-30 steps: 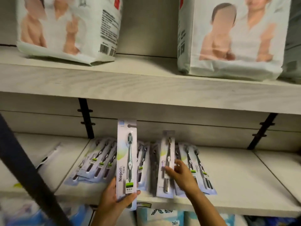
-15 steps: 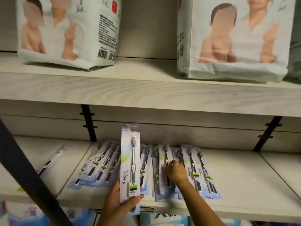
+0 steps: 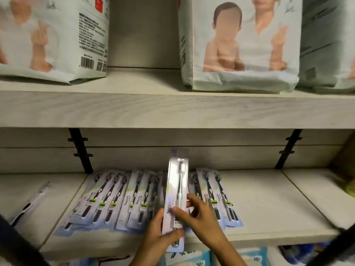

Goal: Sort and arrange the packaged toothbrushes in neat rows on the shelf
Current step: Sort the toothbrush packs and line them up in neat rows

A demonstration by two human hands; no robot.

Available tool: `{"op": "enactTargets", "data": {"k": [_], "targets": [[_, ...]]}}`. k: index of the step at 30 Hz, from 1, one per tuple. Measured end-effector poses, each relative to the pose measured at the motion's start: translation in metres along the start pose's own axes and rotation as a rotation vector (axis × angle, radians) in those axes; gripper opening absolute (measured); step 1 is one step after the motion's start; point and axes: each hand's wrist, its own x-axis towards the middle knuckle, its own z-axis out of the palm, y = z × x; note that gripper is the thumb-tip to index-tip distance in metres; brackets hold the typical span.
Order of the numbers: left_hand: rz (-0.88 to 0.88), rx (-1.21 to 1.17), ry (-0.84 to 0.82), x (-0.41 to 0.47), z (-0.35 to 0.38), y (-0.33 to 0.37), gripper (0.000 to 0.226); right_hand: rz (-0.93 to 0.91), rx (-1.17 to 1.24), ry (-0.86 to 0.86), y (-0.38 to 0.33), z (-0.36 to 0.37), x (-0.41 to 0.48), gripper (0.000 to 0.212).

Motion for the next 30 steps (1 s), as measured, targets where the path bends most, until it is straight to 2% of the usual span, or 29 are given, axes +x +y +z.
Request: {"op": "enactTargets", "data": {"k": [3,5,10,13,17,19,21,22,24,25,28,30], "targets": [[-0.002,-0.026,-0.029,0.01,0.023,-0.002,0.063,-0.025,-0.006,0.12,0.004,-0.011,-0.009,0.028],[-0.013,0.015,-0.051,0.015,0.033,-0.002,0.061,-0.005,-0.022,0.138,0.007,-0.023,-0.008,0.026],[0.04,0.128,0.03,0.023,0.024,0.0,0.035,0.15,-0.195,0.275,0.039,-0.077,0.03,0.022],[0.043,0.126,0.077,0.024,0.01,0.0,0.024,0.307,-0.359,0.206,0.055,-0.096,0.064,0.025],[0.025,0.152,0.091,0.018,0.001,-0.003,0.021,0.399,-0.495,0.065,0.065,-0.09,0.086,0.025],[0.02,0.14,0.096,0.015,0.0,-0.002,0.035,0.426,-0.544,0.015,0.071,-0.088,0.091,0.022],[-0.003,0.146,0.102,0.012,-0.002,0.001,0.07,0.442,-0.586,0.004,0.076,-0.084,0.094,0.029],[-0.014,0.147,0.11,0.011,-0.003,0.0,0.081,0.44,-0.614,0.007,0.077,-0.083,0.095,0.032],[-0.027,0.144,0.122,0.011,-0.003,0.0,0.083,0.42,-0.665,0.032,0.079,-0.08,0.095,0.036],[-0.031,0.143,0.119,0.01,-0.003,0.0,0.075,0.412,-0.682,0.041,0.079,-0.079,0.094,0.037],[-0.036,0.139,0.123,0.009,-0.002,-0.003,0.027,0.394,-0.712,0.047,0.078,-0.077,0.09,0.039],[-0.044,0.137,0.126,0.008,-0.002,-0.005,0.019,0.385,-0.728,0.054,0.079,-0.076,0.088,0.041]]}}
